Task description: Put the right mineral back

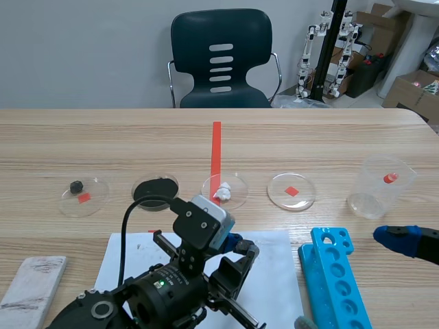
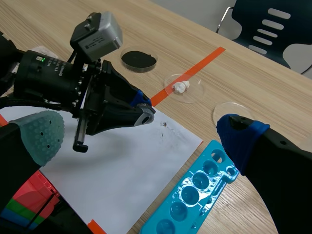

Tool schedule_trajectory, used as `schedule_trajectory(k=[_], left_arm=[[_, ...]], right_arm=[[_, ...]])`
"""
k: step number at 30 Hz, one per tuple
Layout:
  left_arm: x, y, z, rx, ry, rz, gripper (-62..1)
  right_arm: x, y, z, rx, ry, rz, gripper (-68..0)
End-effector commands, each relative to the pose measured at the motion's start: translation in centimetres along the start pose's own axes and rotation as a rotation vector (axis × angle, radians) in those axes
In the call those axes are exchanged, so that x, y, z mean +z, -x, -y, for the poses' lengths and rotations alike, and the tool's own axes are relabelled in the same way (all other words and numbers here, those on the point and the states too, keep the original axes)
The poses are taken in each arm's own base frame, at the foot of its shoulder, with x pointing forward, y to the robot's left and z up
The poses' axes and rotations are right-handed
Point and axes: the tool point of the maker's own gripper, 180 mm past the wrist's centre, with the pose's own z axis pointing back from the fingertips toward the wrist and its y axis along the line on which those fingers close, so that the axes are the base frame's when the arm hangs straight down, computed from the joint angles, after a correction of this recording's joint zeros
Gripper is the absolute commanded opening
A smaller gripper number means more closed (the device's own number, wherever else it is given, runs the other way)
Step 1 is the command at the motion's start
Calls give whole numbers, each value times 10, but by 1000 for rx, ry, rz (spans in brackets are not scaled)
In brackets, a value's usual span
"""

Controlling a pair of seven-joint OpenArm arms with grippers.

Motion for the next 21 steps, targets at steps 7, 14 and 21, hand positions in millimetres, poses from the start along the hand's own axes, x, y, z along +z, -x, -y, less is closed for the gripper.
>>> schedule_trajectory(k=[7, 14, 21], left_arm=[[-25, -4, 2, 20, -1, 22, -568], [-42, -5, 1, 36, -3, 30, -568], [-54, 2, -2, 37, -5, 5, -568]], right_arm=[[0, -6, 3, 5, 1, 26, 4], [0, -6, 3, 5, 1, 26, 4], [0, -6, 3, 5, 1, 26, 4]])
